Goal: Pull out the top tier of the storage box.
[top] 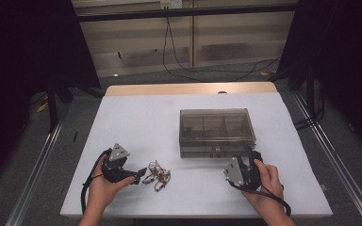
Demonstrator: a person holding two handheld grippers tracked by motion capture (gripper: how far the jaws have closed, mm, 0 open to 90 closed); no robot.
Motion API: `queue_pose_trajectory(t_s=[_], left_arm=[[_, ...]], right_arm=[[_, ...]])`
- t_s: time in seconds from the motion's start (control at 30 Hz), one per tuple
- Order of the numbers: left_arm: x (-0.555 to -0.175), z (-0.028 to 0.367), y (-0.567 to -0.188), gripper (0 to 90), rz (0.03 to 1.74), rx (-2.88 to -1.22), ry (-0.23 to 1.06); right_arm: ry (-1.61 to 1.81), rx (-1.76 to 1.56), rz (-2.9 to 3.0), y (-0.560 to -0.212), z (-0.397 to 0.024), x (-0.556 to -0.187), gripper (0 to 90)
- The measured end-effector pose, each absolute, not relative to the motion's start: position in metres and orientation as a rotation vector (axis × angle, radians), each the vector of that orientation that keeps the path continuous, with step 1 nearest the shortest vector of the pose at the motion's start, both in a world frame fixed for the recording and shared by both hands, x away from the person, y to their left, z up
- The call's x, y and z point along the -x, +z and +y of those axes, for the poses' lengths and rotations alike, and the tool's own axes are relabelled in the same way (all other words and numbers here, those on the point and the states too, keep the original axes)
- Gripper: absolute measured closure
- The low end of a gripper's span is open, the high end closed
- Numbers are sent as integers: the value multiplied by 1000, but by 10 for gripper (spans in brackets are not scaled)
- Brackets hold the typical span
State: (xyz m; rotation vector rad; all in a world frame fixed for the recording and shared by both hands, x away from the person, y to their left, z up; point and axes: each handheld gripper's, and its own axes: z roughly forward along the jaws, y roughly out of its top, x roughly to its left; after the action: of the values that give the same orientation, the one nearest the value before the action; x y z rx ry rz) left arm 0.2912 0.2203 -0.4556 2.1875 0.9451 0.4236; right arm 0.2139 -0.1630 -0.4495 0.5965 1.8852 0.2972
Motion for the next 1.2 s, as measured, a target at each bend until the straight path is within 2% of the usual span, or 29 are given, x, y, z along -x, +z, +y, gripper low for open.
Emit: queue_pose_trajectory(t_s=[0.83,1.2], left_arm=[[-288,190,-450,50,885,-2146,425],[-285,165,-447,95,847,-2093,407]], right_arm=[[475,-861,1852,-443,-193,-215,435],[554,-969,1843,-441,-204,-215,425]])
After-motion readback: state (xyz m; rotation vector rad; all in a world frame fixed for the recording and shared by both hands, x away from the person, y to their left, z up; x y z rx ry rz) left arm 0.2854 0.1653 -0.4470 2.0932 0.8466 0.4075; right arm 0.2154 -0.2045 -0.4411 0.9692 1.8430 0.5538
